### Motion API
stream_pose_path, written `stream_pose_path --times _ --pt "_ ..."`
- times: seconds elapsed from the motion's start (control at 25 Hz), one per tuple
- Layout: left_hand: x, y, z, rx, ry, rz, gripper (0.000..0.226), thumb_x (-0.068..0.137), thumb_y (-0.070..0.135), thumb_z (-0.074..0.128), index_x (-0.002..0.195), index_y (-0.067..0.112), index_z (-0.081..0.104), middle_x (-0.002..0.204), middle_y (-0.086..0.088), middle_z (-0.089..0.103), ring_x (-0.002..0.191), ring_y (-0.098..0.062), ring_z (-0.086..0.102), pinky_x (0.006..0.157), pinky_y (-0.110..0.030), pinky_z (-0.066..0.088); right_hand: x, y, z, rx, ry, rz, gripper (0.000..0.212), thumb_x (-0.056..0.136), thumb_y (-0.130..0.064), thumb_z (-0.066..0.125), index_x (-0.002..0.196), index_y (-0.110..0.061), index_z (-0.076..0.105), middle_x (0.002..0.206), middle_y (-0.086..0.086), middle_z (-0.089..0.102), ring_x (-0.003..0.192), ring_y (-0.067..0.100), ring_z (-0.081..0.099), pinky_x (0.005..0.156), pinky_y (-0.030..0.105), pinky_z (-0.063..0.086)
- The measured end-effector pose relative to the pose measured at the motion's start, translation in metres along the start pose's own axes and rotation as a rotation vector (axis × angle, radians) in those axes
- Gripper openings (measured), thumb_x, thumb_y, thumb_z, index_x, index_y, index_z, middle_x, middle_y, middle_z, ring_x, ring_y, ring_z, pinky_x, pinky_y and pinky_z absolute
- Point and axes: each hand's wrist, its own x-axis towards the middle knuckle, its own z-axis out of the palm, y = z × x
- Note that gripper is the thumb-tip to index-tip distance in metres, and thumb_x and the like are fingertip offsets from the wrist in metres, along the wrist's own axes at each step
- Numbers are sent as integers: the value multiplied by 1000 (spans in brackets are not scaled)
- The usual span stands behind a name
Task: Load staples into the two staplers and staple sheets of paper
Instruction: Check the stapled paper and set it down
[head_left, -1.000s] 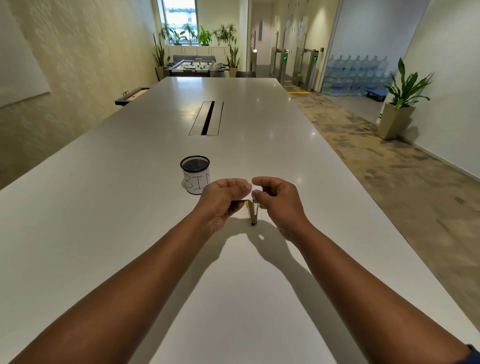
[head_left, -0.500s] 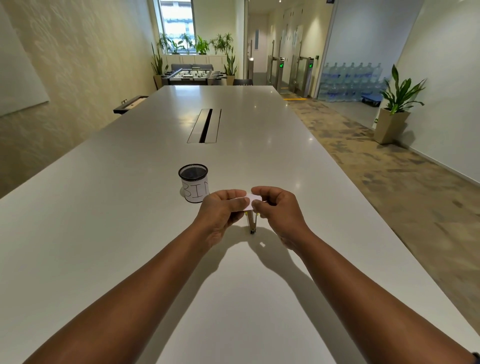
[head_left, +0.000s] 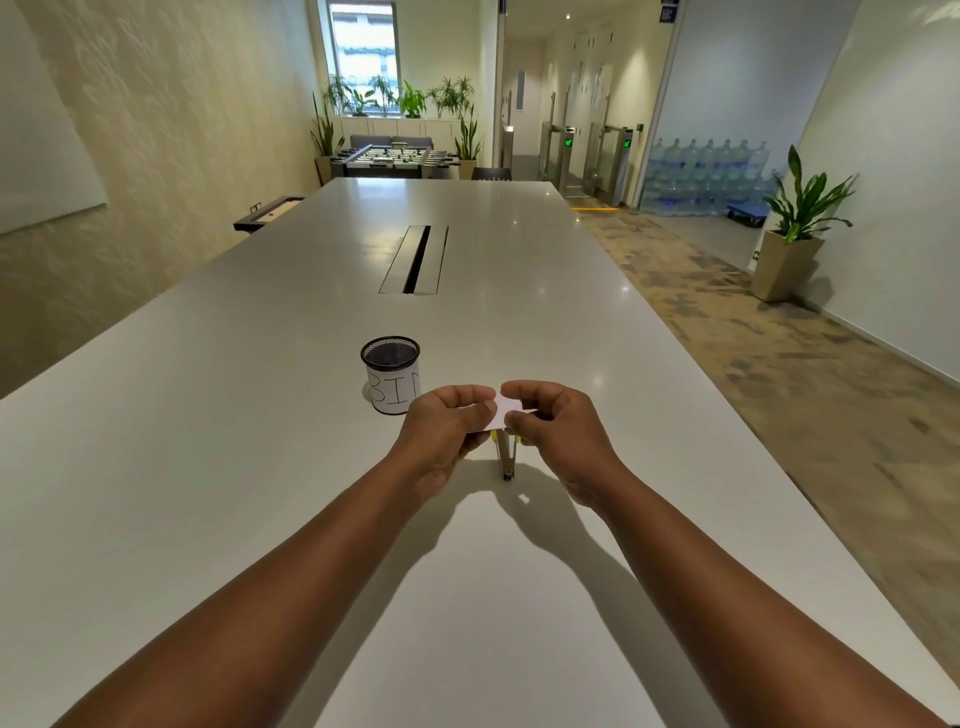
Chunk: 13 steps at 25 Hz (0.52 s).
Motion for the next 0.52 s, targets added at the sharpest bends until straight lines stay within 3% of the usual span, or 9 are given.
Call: stream_pose_path --times 0.16,0.36,0.52 --pt "1 -1 -5 38 -70 39 24 84 -5 75 102 10 75 86 -2 78 78 -14 73 73 -24 57 2 0 -1 13 17 -3 34 87 0 69 116 -18 74 96 6 77 67 2 66 64 16 51" --pt "6 -4 -5 -29 35 4 8 89 7 74 95 11 77 85 -5 78 75 -16 70 65 -25 56 3 2 4 10 -5 -15 35 88 1 68 118 -16 73 94 4 76 64 -1 64 62 14 50" --pt "4 -4 -10 48 -53 55 27 83 -5 75 103 13 75 92 -9 77 83 -19 69 82 -31 60 7 5 5 8 27 3 33 90 1 67 118 -16 73 102 9 76 76 8 69 65 16 50"
